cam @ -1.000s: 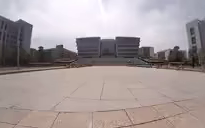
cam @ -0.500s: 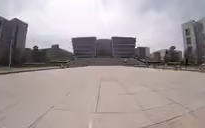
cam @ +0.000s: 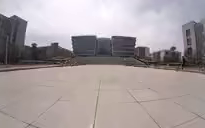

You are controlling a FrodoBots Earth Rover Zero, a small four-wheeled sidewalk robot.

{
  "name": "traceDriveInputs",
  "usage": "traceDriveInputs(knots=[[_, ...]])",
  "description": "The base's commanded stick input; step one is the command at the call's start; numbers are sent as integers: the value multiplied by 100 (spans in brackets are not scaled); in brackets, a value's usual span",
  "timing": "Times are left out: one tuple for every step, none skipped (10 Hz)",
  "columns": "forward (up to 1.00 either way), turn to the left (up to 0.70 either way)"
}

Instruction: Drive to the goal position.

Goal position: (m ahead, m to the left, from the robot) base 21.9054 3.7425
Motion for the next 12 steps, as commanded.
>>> traceDriveInputs(knots=[[100,0],[100,0],[100,0],[100,0],[100,0],[100,0],[100,0],[100,0],[100,0],[100,0],[100,0],[100,0]])
